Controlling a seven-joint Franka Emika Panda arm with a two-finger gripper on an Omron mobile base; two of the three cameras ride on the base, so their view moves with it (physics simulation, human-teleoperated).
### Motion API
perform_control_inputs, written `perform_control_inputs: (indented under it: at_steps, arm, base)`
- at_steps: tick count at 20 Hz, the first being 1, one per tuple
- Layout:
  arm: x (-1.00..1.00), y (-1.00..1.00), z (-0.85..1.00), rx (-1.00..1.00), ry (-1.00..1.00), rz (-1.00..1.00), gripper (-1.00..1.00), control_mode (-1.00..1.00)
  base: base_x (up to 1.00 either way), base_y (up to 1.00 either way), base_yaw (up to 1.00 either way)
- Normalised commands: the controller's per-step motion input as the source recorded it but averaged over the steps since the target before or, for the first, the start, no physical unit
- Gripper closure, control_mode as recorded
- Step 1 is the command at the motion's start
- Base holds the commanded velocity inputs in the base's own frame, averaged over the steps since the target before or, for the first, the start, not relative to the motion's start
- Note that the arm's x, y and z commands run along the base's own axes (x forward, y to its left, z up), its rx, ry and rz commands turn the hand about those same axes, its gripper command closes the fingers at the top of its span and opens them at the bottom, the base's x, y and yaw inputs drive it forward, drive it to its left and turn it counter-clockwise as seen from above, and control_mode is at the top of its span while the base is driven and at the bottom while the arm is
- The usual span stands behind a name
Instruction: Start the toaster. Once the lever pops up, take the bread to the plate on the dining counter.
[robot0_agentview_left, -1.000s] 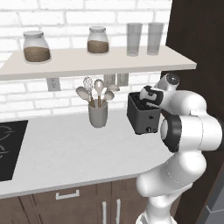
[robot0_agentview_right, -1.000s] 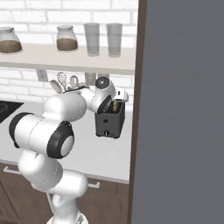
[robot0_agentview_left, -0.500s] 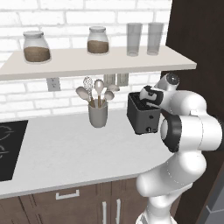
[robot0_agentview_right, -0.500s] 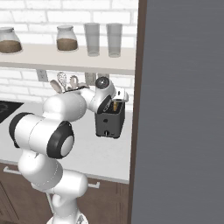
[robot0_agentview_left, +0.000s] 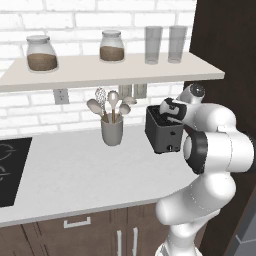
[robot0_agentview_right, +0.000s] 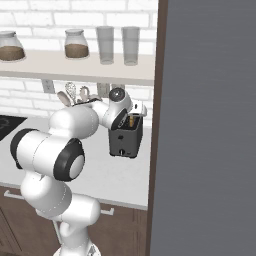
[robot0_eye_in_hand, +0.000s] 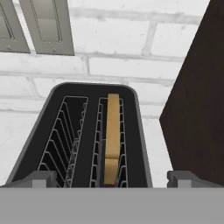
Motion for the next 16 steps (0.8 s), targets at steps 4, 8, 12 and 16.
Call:
perform_control_inputs:
  at_steps: [4,8,12,16]
  arm:
    - [0.0,0.0,0.0,0.0,0.0,0.0,-1.0,-1.0]
    - [0.0,0.0,0.0,0.0,0.0,0.0,-1.0,-1.0]
    - [0.0,0.0,0.0,0.0,0.0,0.0,-1.0,-1.0]
    - [0.0,0.0,0.0,0.0,0.0,0.0,-1.0,-1.0]
  base:
    - [0.0,0.0,0.0]
    - [0.0,0.0,0.0]
    - [0.0,0.0,0.0]
    - [0.0,0.0,0.0]
